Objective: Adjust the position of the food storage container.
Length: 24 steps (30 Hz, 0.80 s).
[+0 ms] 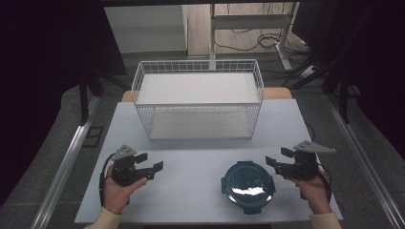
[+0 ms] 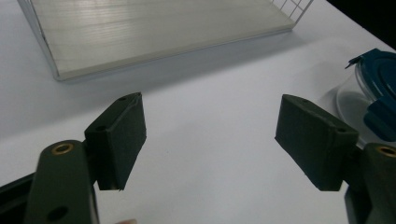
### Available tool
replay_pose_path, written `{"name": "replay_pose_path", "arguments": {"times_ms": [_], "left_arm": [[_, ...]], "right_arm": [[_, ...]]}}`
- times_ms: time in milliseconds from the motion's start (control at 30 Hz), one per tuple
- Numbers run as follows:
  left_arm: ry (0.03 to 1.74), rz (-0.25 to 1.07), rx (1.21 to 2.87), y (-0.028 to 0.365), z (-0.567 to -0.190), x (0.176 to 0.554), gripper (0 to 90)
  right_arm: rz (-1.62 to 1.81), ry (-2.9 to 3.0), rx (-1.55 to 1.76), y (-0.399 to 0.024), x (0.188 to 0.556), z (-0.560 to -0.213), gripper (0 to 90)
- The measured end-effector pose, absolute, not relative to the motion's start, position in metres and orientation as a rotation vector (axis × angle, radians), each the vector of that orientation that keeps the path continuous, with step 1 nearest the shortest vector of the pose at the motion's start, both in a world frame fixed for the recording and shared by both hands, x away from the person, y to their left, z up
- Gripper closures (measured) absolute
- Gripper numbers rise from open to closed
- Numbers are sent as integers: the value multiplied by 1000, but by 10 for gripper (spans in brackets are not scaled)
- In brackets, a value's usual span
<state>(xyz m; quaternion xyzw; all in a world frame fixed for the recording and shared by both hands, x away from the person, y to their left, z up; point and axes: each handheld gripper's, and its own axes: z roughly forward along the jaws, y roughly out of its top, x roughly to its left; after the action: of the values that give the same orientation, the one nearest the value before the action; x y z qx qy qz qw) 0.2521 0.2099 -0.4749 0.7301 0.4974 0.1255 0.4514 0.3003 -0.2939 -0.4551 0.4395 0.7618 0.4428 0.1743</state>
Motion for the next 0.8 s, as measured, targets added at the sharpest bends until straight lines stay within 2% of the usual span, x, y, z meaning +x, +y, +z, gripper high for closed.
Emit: {"name": "replay_pose_path", "arguments": {"times_ms": [800], "left_arm": [[1246, 269, 1854, 214, -480, 248, 236]], "right_arm": [[1158, 2219, 1319, -292, 299, -464, 273]]}}
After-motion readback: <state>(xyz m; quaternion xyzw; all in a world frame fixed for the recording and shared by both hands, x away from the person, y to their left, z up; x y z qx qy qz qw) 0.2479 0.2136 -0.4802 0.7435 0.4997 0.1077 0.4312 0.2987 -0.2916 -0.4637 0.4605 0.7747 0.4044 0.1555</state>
